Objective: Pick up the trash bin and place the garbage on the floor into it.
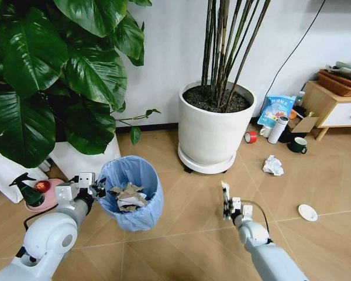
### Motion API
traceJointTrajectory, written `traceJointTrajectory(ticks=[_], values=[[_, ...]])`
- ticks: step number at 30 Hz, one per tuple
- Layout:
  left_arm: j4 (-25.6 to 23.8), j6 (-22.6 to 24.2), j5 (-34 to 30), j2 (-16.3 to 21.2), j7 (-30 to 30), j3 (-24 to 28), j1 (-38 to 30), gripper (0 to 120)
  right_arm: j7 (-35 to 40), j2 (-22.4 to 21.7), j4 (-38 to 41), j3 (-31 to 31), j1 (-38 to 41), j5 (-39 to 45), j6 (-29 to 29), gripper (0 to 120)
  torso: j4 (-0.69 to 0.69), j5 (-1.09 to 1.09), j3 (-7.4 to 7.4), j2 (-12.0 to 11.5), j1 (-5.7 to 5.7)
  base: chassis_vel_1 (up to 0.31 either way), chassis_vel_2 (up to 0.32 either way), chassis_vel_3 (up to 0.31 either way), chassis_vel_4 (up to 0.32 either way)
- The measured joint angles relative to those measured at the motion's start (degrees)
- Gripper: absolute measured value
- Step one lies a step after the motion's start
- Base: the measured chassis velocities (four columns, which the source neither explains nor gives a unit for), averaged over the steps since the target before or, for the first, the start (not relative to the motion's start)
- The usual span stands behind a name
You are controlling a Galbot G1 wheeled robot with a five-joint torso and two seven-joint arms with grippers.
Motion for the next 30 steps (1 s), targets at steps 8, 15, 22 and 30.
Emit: traceJointTrajectory(ticks=[8, 15, 22, 30], values=[[0.38, 0.25, 0.01, 0.03, -0.11, 0.78, 0.05, 0, -1.98, -8.91, 22.12, -3.8, -1.4, 4.22, -4.95, 5, -0.01, -0.04, 0.0, 0.0, 0.0, 0.0, 0.0, 0.0, 0.0], [1.69, 0.65, -0.03, 0.36, -0.13, 1.92, -1.38, 0, -3.22, -15.19, 36.82, -10.09, 6.05, 13.67, -10.03, 4, -0.01, -0.03, -0.01, 0.0, 0.0, 0.0, 0.0, 0.0, 0.0], [2.41, 1.12, -0.23, 0.37, -0.22, 2.83, -2.24, 0, -3.04, -15.85, 41.3, -20.02, 15.54, 19.48, -12.11, 4, -0.02, -0.05, 0.0, 0.0, 0.0, 0.0, 0.0, 0.0, 0.0], [1.94, 2.05, -1.69, 1.03, -1.43, 2.65, -2.63, 0, -2.08, -14.18, 39.87, -31.99, 25.32, 21.66, -12.94, 4, -0.01, -0.04, 0.0, 0.0, 0.0, 0.0, 0.0, 0.0, 0.0]])
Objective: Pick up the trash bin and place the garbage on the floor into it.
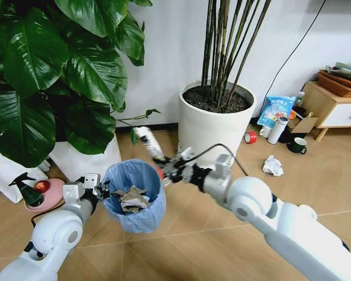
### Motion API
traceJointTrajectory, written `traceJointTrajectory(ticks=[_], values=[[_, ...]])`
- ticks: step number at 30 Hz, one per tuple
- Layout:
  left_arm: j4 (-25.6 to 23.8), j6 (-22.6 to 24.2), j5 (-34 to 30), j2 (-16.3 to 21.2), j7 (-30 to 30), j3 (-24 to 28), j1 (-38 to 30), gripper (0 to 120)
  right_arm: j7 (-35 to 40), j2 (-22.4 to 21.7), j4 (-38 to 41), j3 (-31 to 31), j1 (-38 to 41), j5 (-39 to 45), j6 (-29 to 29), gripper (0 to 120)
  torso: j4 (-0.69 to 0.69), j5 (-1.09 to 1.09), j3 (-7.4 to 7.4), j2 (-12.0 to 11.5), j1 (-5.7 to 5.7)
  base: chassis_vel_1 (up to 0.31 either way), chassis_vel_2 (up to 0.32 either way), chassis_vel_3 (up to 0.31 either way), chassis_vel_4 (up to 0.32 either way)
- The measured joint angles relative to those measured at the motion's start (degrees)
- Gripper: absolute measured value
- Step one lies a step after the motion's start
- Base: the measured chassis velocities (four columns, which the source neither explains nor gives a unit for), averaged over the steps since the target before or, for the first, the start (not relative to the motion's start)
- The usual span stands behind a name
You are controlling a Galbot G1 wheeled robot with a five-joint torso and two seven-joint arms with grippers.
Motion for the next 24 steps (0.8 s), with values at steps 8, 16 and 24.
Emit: traceJointTrajectory(ticks=[8, 16, 24], values=[[0.07, 0.0, -0.03, -0.43, -0.04, -0.11, -0.13, 0, 3.79, 2.32, -5.36, -6.84, 3.07, -0.91, -0.47, 17, -0.01, 0.0, 0.0, 0.0, 0.0, 0.0, 0.0, 0.0, 0.0], [0.25, 0.0, 0.0, -0.6, 0.0, -0.11, -0.2, 0, 4.4, 3.94, -7.92, -7.91, 3.95, -1.41, -0.04, 45, 0.0, 0.01, 0.0, 0.0, 0.0, 0.0, 0.0, 0.0, 0.0], [0.29, -0.03, 0.0, -0.51, 0.12, -0.28, -0.37, 0, 5.23, 4.19, -8.09, -6.11, 3.58, -1.56, 0.65, 73, 0.0, 0.01, 0.0, 0.0, 0.0, 0.0, 0.0, 0.0, 0.0]])
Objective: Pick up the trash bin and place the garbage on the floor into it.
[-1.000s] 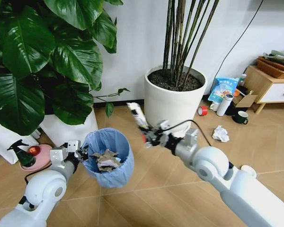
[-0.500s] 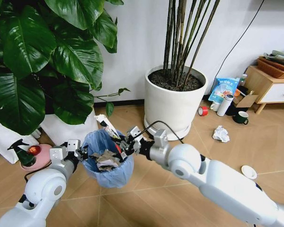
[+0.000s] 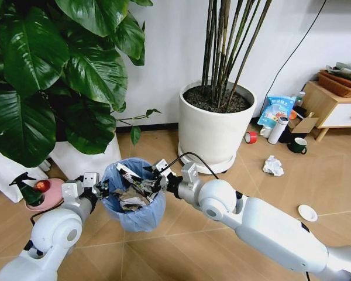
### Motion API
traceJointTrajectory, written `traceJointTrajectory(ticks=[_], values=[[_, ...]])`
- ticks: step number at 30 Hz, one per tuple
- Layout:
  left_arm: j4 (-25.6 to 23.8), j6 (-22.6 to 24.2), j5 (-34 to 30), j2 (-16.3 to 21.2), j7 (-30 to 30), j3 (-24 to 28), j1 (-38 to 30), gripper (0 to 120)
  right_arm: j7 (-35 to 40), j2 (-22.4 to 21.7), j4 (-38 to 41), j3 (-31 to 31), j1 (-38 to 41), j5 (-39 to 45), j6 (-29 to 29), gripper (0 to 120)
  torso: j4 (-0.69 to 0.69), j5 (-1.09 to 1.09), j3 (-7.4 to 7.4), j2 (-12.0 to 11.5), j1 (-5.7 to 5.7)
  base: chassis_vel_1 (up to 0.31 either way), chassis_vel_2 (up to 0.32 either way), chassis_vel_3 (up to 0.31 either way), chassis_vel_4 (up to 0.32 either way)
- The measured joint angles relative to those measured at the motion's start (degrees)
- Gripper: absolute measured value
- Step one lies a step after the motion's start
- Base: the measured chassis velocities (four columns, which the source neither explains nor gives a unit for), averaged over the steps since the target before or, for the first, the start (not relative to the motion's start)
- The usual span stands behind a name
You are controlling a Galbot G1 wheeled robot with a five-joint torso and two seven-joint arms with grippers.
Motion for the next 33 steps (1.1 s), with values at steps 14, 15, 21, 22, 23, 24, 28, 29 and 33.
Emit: traceJointTrajectory(ticks=[14, 15, 21, 22, 23, 24, 28, 29, 33], values=[[-1.28, -0.23, 0.62, -1.23, -0.03, -1.6, 1.88, 0, 5.06, -4.91, 5.22, 18.65, -13.79, -5.36, 2.14, 100, -0.03, 0.01, -0.01, 0.0, 0.0, 0.0, 0.0, 0.0, 0.0], [-1.65, -0.3, 0.87, -1.48, -0.04, -1.94, 2.38, 0, 5.68, -5.19, 5.52, 19.87, -15.42, -6.59, 2.35, 100, -0.03, 0.01, -0.01, 0.0, 0.0, 0.0, 0.0, 0.0, 0.0], [-2.76, -0.6, 1.51, -2.19, -0.22, -2.8, 4.15, 0, 7.05, -5.31, 6.84, 25.15, -22.75, -12.15, 2.44, 100, 0.01, 0.02, -0.01, 0.0, 0.0, 0.0, 0.0, 0.0, 0.0], [-2.85, -0.63, 1.54, -2.21, -0.28, -2.82, 4.22, 0, 7.04, -5.22, 7.6, 27.55, -25.54, -13.93, 2.43, 100, 0.02, 0.0, -0.01, 0.01, -0.01, 0.0, 0.0, 0.0, 0.0], [-2.88, -0.64, 1.54, -2.21, -0.28, -2.83, 4.21, 0, 7.02, -5.18, 7.79, 28.17, -26.44, -14.4, 2.43, 100, 0.01, 0.0, -0.02, 0.01, 0.0, 0.0, 0.0, 0.0, 0.0], [-2.92, -0.67, 1.54, -2.18, -0.29, -2.83, 4.22, 0, 6.87, -5.01, 8.4, 30.39, -29.28, -15.64, 2.35, 100, 0.0, 0.02, -0.01, 0.0, -0.01, 0.0, 0.0, 0.0, 0.0], [-2.99, -0.69, 1.53, -2.12, -0.3, -2.84, 4.29, 0, 5.57, -4.13, 9.11, 36.38, -35.84, -18.66, 2.5, 100, -0.03, 0.0, -0.01, 0.01, 0.0, 0.0, 0.0, 0.0, 0.0], [-3.04, -0.69, 1.54, -2.13, -0.3, -2.84, 4.37, 0, 5.12, -3.84, 9.16, 37.85, -37.44, -19.37, 2.69, 100, -0.02, 0.03, -0.01, 0.01, 0.0, 0.0, 0.0, 0.0, 0.0], [-3.24, -0.71, 1.62, -2.21, -0.34, -2.87, 4.8, 0, 4.47, -2.88, 9.28, 41.77, -40.45, -19.99, 2.86, 100, -0.01, 0.0, -0.01, 0.01, 0.0, 0.0, 0.0, 0.0, 0.0]])
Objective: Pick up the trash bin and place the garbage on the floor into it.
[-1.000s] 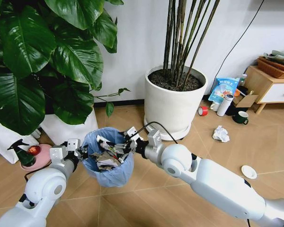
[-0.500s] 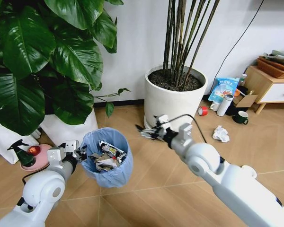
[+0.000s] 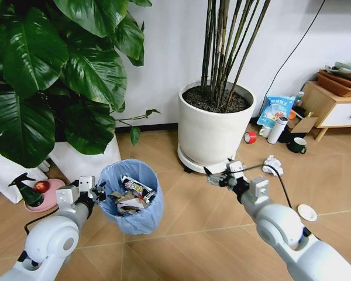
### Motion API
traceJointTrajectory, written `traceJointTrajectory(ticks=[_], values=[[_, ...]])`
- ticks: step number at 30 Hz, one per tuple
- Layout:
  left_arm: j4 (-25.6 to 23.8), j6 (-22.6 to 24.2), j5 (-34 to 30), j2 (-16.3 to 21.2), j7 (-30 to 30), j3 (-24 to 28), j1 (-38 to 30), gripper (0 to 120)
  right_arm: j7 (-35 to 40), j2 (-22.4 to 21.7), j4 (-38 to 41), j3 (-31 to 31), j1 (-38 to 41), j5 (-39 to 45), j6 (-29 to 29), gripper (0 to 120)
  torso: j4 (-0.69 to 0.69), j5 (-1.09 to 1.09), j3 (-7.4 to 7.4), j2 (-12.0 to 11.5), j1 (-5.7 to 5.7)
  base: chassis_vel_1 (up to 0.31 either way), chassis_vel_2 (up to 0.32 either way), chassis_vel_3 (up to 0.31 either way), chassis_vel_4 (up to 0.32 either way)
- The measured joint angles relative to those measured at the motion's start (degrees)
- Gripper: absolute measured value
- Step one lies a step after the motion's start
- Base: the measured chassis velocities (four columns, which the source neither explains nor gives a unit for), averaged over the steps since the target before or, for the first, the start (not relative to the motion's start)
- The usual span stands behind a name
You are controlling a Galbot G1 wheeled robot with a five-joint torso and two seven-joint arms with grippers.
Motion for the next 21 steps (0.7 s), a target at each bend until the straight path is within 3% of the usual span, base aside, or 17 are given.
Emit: traceJointTrajectory(ticks=[9, 21], values=[[-0.79, -0.09, 0.34, -0.11, -0.01, -0.28, 1.11, 0, -0.54, 0.38, 0.11, 3.07, -1.18, 0.08, 0.03, 100, 0.01, 0.0, 0.0, 0.0, 0.0, -0.031, -0.028, 0.035, 0.034], [-2.49, -0.29, 1.21, -0.74, 0.11, -0.91, 3.32, 0, -0.55, 0.18, 0.29, 2.19, -0.79, 0.45, -0.03, 100, 0.0, 0.01, 0.0, 0.0, 0.0, -0.131, -0.135, 0.125, 0.131]])
